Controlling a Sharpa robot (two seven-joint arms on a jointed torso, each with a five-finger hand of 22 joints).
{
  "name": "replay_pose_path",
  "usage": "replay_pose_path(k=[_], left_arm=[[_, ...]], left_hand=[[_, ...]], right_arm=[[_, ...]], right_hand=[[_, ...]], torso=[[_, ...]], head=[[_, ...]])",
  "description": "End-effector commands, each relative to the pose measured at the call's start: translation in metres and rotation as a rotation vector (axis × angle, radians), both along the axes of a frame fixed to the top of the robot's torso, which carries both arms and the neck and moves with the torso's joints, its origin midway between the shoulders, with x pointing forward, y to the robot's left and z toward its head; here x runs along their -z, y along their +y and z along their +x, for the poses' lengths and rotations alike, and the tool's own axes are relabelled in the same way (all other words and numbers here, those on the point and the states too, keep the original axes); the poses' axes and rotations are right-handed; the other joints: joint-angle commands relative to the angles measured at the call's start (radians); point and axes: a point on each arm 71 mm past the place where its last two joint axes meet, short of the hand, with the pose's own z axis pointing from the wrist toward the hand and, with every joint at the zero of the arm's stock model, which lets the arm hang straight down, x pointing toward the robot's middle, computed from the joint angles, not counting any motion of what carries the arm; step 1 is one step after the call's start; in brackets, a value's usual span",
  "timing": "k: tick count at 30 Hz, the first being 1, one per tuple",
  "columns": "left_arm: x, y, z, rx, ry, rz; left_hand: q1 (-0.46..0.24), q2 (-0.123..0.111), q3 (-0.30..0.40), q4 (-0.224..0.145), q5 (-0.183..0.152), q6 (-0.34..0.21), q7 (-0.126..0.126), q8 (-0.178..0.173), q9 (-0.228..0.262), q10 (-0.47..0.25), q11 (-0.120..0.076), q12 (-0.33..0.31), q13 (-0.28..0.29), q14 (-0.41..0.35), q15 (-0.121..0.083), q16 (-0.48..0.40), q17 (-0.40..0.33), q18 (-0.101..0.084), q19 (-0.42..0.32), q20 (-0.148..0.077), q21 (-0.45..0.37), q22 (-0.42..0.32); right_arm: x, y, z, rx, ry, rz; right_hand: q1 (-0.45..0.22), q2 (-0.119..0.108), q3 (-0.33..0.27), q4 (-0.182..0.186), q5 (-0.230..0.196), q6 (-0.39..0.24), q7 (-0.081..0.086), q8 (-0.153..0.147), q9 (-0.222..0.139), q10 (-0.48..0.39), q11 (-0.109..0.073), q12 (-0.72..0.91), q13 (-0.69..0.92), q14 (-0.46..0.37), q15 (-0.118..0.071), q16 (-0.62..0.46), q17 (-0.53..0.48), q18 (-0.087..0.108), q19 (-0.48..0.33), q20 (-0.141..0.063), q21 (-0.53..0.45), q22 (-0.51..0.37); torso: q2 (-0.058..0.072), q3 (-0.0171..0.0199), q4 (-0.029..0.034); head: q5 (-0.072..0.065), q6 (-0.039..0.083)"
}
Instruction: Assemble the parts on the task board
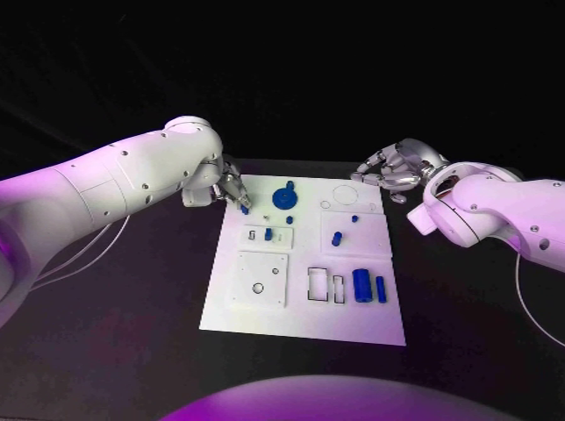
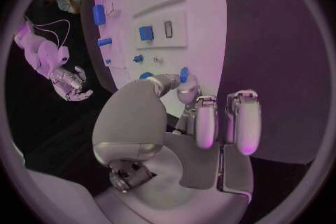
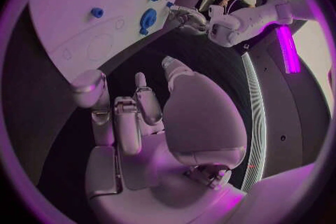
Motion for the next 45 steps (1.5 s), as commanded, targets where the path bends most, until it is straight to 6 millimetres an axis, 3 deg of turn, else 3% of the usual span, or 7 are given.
replay_pose_path(k=[1, 15, 24, 35, 45], left_arm=[[0.0, -0.003, -0.002, -0.004, 0.002, -0.049], [-0.011, 0.001, -0.024, -0.013, -0.065, -0.156], [-0.015, -0.001, -0.042, 0.04, -0.119, -0.148], [-0.003, -0.005, -0.055, 0.101, -0.144, -0.114], [0.005, -0.007, -0.061, 0.13, -0.136, -0.09]], left_hand=[[-0.015, -0.001, 0.14, -0.132, 0.026, 0.009, 0.004, 0.013, 0.044, 0.013, -0.001, 0.002, 0.005, 0.102, 0.004, 0.0, 0.257, -0.014, 0.066, 0.001, -0.003, 0.223], [-0.063, -0.018, 0.172, -0.168, 0.137, 0.032, -0.004, 0.034, 0.058, 0.039, -0.011, 0.02, 0.029, 0.102, -0.005, -0.001, 0.254, -0.015, 0.07, -0.006, 0.0, 0.228], [-0.07, -0.021, 0.175, -0.172, 0.156, 0.038, -0.006, 0.037, 0.06, 0.045, -0.013, 0.024, 0.034, 0.102, -0.007, -0.001, 0.255, -0.015, 0.071, -0.008, 0.001, 0.229], [-0.079, -0.026, 0.18, -0.178, 0.184, 0.045, -0.01, 0.041, 0.062, 0.053, -0.015, 0.029, 0.042, 0.102, -0.009, -0.001, 0.255, -0.016, 0.073, -0.011, 0.003, 0.231], [-0.08, -0.028, 0.182, -0.181, 0.19, 0.048, -0.011, 0.042, 0.063, 0.055, -0.016, 0.03, 0.044, 0.102, -0.01, -0.001, 0.255, -0.016, 0.072, -0.011, 0.003, 0.231]], right_arm=[[0.0, 0.001, 0.0, -0.01, 0.001, -0.006], [0.001, -0.002, 0.0, -0.003, 0.0, -0.008], [0.002, -0.003, 0.0, -0.001, 0.002, -0.009], [0.005, -0.003, 0.0, 0.003, 0.006, -0.009], [0.006, -0.003, -0.001, 0.004, 0.009, -0.009]], right_hand=[[0.0, 0.003, -0.002, 0.0, 0.007, -0.006, -0.001, 0.003, 0.001, 0.005, -0.002, 0.002, 0.001, 0.089, -0.007, -0.004, 0.201, 0.017, 0.0, -0.004, -0.004, 0.0], [0.0, 0.004, -0.002, 0.0, 0.01, -0.006, -0.001, 0.004, 0.002, 0.006, -0.002, 0.003, 0.002, 0.088, -0.007, -0.005, 0.199, 0.017, 0.001, -0.004, -0.004, 0.001], [0.0, 0.004, -0.002, 0.0, 0.01, -0.006, -0.001, 0.004, 0.002, 0.006, -0.002, 0.003, 0.002, 0.088, -0.007, -0.005, 0.199, 0.017, 0.001, -0.004, -0.004, 0.001], [-0.002, 0.006, -0.002, 0.002, 0.014, -0.006, -0.001, 0.004, 0.003, 0.006, -0.002, 0.003, 0.001, 0.089, -0.007, -0.005, 0.2, 0.017, 0.001, -0.004, -0.005, 0.001], [-0.002, 0.006, -0.002, 0.002, 0.014, -0.006, -0.001, 0.004, 0.003, 0.006, -0.002, 0.003, 0.001, 0.089, -0.007, -0.005, 0.2, 0.017, 0.001, -0.004, -0.005, 0.001]], torso=[[-0.001, -0.0001, 0.001], [-0.007, 0.0005, 0.006], [-0.007, -0.0011, 0.0058], [-0.006, -0.0015, 0.005], [-0.006, 0.0, 0.0057]], head=[[0.001, -0.001], [0.004, -0.001], [0.005, -0.005], [0.008, -0.008], [0.008, -0.011]])
